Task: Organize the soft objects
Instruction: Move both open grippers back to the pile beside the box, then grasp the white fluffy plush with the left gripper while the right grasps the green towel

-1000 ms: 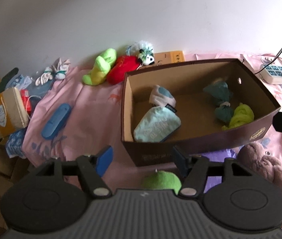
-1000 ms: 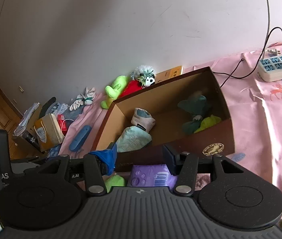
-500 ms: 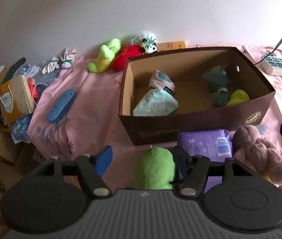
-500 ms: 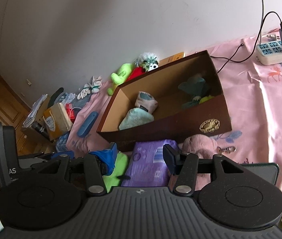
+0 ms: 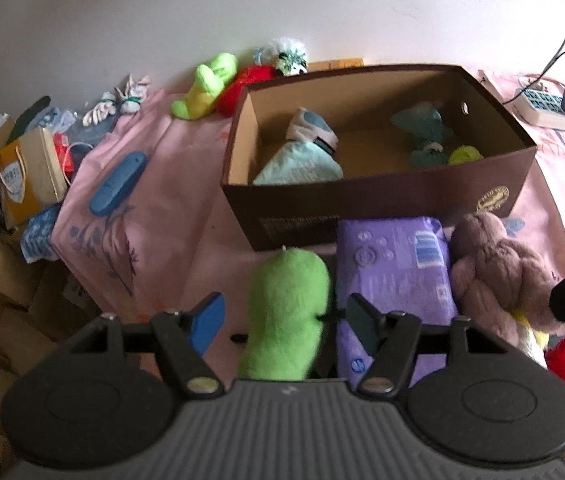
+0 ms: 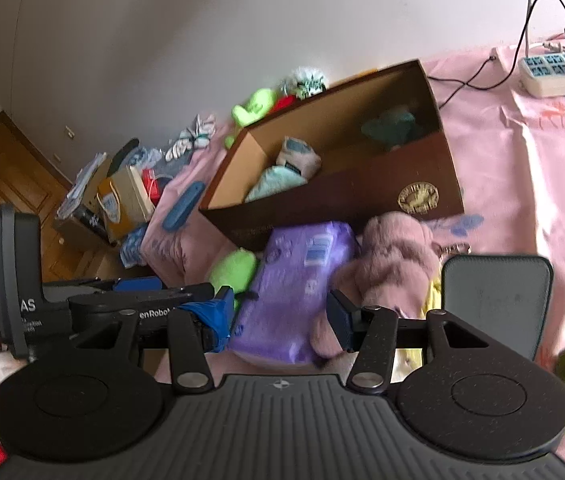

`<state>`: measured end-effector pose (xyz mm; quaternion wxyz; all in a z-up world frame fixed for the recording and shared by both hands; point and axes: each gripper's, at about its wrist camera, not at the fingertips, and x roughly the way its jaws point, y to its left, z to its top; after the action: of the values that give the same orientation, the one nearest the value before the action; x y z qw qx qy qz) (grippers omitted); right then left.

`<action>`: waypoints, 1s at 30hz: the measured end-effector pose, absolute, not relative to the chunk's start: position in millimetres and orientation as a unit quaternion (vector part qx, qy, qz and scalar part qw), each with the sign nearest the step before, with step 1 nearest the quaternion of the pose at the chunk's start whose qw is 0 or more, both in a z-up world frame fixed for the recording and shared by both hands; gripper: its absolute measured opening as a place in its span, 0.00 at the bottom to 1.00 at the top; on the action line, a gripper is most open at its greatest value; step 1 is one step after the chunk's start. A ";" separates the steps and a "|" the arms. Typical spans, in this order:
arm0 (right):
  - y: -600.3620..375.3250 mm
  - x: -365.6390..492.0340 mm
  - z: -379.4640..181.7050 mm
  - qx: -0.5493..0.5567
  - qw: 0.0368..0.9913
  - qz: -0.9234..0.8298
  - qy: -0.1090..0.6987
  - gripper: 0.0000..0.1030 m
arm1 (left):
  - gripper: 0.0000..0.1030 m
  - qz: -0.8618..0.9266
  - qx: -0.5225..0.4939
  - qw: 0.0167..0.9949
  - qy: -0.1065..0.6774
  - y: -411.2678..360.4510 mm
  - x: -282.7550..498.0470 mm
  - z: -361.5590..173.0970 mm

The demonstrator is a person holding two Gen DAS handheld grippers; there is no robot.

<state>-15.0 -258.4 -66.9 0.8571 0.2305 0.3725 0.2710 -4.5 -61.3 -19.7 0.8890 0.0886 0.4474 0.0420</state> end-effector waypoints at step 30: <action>-388.5 -79.2 -131.6 0.236 0.873 0.052 0.423 0.35 | 0.72 -0.228 0.172 0.859 0.425 -164.1 -57.4 -93.7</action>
<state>-79.2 -388.5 -131.6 0.8731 0.2361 0.4234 0.0519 -57.4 -164.1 -93.7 0.8592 0.1720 0.4246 -0.2275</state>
